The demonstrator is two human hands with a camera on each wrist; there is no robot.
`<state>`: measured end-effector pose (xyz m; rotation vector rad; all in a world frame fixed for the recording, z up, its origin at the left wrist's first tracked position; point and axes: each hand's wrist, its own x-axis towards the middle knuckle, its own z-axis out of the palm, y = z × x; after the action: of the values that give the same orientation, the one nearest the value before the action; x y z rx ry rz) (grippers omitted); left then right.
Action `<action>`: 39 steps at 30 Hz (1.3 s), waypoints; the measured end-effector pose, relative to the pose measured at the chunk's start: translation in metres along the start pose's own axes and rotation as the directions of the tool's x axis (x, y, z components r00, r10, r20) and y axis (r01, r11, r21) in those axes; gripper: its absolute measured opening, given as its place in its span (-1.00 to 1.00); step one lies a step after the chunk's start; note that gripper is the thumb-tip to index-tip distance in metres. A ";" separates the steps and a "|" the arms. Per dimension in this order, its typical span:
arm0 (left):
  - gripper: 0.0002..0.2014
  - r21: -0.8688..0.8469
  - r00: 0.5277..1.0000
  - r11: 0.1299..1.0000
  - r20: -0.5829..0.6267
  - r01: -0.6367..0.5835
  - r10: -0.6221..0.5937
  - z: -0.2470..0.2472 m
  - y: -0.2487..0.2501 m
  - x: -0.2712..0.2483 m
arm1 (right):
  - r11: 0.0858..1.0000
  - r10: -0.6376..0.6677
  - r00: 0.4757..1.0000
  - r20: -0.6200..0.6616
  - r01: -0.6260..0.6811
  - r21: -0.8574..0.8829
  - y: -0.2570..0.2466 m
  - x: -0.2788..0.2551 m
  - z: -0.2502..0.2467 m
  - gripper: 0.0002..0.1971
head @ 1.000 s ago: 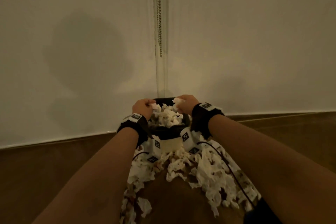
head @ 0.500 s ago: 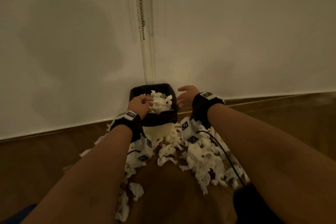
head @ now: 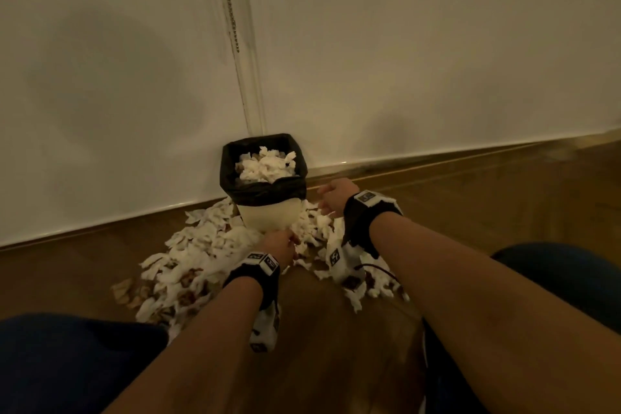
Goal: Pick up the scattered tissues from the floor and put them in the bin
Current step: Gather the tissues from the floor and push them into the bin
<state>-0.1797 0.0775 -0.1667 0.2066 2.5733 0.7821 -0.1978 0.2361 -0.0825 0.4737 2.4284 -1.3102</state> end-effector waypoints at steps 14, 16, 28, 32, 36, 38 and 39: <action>-0.73 0.569 0.990 0.823 0.113 0.004 -0.083 0.050 -0.056 0.048 | 0.979 0.096 0.994 0.061 -0.083 -0.183 0.108 0.014 0.082 -0.70; -0.76 0.592 0.984 0.805 0.134 0.015 -0.117 0.056 -0.058 0.059 | 0.970 0.083 0.991 0.106 -0.056 -0.234 0.115 0.022 0.097 -0.70; -0.36 0.461 0.991 0.887 0.134 -0.037 -0.029 0.100 -0.085 0.095 | 0.958 0.086 0.987 0.138 -0.044 -0.282 0.158 0.047 0.115 -0.65; -0.46 0.465 0.997 0.884 0.073 -0.037 0.003 0.113 -0.096 0.083 | 0.956 0.108 0.990 0.096 -0.077 -0.284 0.171 0.047 0.114 -0.67; -0.46 0.269 0.997 0.960 0.007 0.077 -0.082 0.115 -0.108 0.071 | 0.952 0.084 0.994 0.075 -0.058 -0.300 0.174 0.043 0.120 -0.68; -0.37 0.234 0.994 0.969 0.056 0.083 -0.099 0.114 -0.112 0.067 | 0.946 0.076 0.995 0.071 -0.050 -0.319 0.176 0.041 0.125 -0.67; -0.40 0.244 0.991 0.967 0.094 0.069 -0.094 0.114 -0.113 0.067 | 0.945 0.073 0.995 0.075 -0.045 -0.325 0.177 0.040 0.127 -0.67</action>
<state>-0.1893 0.0571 -0.3390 0.2086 2.5536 0.4161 -0.1377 0.2256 -0.2957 0.3880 2.4707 -0.8634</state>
